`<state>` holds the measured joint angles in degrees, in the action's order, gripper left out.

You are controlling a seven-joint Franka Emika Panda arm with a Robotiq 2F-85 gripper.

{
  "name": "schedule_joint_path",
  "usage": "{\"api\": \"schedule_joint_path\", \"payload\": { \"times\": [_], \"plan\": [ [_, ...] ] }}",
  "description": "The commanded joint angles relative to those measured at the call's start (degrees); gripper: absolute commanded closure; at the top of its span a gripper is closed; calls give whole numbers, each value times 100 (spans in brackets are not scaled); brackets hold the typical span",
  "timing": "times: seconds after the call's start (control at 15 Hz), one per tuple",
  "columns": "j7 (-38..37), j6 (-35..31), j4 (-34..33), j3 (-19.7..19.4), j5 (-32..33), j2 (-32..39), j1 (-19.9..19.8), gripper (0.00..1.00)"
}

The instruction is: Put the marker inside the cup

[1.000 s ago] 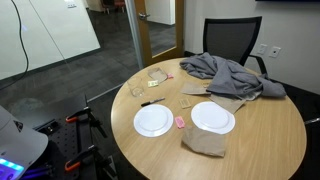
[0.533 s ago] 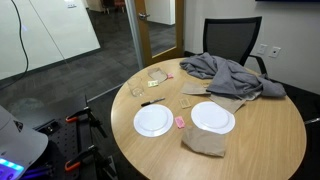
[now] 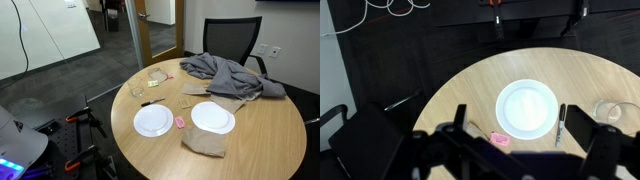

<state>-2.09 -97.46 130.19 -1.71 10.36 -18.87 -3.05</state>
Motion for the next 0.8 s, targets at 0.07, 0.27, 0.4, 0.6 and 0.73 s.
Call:
{"api": "schedule_joint_path", "payload": {
  "times": [0.07,0.27,0.4,0.6,0.73],
  "plan": [
    [-269,-657,731,124,-438,-208,184,0],
    [-448,-1221,1180,209,-782,-220,276,0],
    [-564,-1697,1503,273,-999,-201,339,0],
    [-835,-2596,2042,426,-1226,-201,426,0],
    [-991,-3323,2396,522,-1361,-154,486,0]
  ]
}}
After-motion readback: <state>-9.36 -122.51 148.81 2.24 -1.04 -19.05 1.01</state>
